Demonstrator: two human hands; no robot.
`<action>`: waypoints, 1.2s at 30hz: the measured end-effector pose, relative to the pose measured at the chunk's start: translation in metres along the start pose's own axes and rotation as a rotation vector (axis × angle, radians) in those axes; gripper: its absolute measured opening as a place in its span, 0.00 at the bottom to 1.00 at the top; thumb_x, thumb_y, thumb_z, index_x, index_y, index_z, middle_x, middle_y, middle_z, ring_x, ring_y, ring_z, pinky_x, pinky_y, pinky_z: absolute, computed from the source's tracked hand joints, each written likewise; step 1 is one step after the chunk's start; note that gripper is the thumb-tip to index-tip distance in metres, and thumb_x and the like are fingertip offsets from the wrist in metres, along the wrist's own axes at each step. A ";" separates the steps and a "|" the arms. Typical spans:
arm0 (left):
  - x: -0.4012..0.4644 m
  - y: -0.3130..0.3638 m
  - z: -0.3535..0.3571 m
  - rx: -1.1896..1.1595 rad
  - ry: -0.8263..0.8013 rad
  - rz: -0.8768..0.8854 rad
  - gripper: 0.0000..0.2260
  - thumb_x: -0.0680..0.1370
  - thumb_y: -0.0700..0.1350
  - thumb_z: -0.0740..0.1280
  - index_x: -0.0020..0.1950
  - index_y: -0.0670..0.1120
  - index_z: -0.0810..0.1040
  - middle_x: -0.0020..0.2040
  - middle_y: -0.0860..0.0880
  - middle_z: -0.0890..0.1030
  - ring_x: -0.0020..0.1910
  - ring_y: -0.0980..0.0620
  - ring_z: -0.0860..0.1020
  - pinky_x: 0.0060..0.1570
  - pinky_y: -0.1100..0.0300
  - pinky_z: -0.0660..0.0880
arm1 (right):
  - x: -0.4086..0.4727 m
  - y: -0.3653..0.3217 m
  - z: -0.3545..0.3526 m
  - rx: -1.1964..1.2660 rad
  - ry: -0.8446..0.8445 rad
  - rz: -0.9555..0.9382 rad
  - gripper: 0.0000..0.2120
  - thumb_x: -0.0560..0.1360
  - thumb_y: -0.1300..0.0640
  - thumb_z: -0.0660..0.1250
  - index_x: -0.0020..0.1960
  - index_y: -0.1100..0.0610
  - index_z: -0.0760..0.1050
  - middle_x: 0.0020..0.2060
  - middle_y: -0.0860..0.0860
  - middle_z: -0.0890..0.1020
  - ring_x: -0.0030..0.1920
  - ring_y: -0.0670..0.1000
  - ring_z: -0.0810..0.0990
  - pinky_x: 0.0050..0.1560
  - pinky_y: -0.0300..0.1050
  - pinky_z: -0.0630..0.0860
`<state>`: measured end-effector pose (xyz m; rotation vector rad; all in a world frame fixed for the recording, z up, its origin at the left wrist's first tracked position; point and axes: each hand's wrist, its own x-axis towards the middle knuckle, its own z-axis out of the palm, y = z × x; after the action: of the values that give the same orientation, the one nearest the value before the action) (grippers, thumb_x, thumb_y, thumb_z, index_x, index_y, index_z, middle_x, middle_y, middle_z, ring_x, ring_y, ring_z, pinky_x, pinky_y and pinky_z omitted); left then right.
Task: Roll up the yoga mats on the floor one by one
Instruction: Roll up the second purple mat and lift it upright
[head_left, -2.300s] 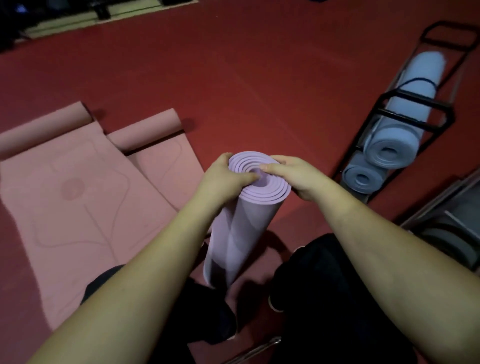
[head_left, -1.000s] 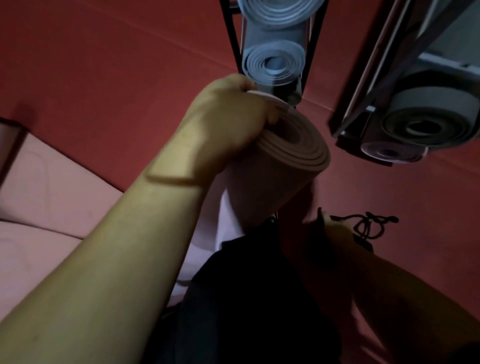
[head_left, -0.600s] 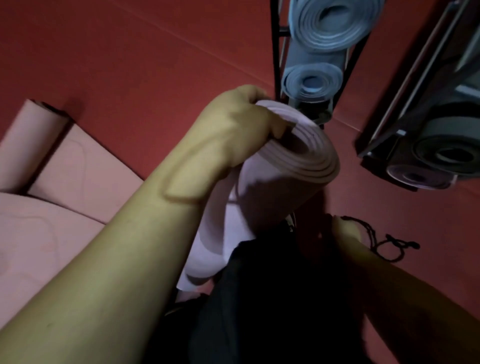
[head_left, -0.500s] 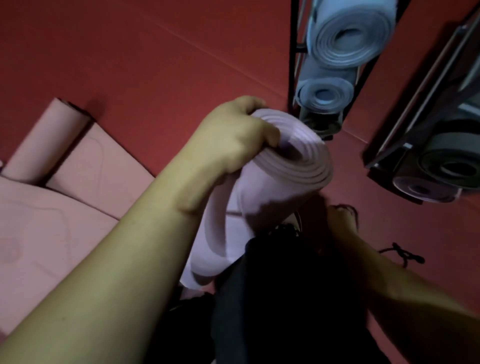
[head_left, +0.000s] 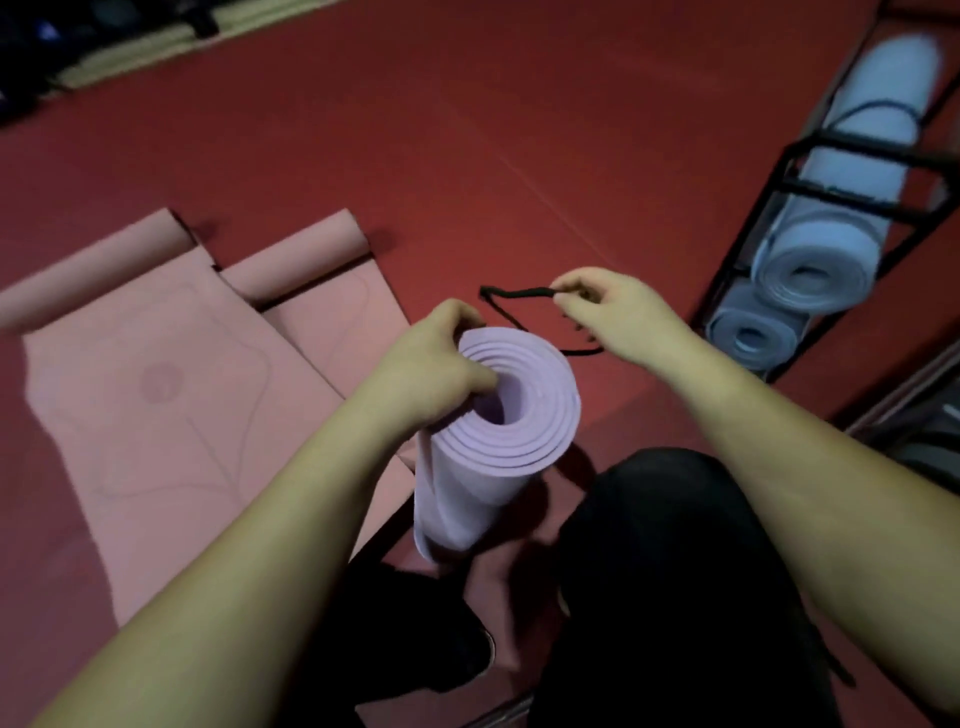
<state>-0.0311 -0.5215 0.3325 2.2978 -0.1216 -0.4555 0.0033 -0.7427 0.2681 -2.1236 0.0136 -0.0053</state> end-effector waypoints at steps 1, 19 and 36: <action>-0.012 -0.011 -0.013 0.001 0.033 -0.002 0.19 0.68 0.37 0.70 0.56 0.50 0.74 0.42 0.50 0.81 0.37 0.51 0.78 0.35 0.59 0.73 | -0.001 -0.026 0.007 -0.038 -0.042 -0.066 0.05 0.79 0.55 0.66 0.51 0.45 0.77 0.35 0.41 0.79 0.33 0.37 0.76 0.44 0.42 0.74; -0.079 -0.109 -0.067 -0.219 0.369 -0.049 0.22 0.69 0.37 0.70 0.62 0.51 0.77 0.55 0.50 0.80 0.52 0.50 0.78 0.46 0.61 0.70 | -0.035 -0.183 0.104 -0.427 -0.410 -0.332 0.07 0.79 0.54 0.66 0.54 0.51 0.81 0.47 0.46 0.81 0.48 0.47 0.78 0.53 0.42 0.73; -0.052 -0.127 -0.076 -0.485 0.681 -0.160 0.20 0.67 0.35 0.68 0.57 0.50 0.80 0.55 0.49 0.75 0.50 0.49 0.77 0.48 0.61 0.69 | -0.146 -0.122 0.161 -0.171 -0.072 -0.409 0.04 0.73 0.57 0.64 0.47 0.53 0.75 0.38 0.46 0.78 0.40 0.48 0.74 0.43 0.45 0.69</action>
<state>-0.0586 -0.3694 0.3046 1.8659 0.4625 0.2207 -0.1398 -0.5399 0.2873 -2.2606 -0.4776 -0.1747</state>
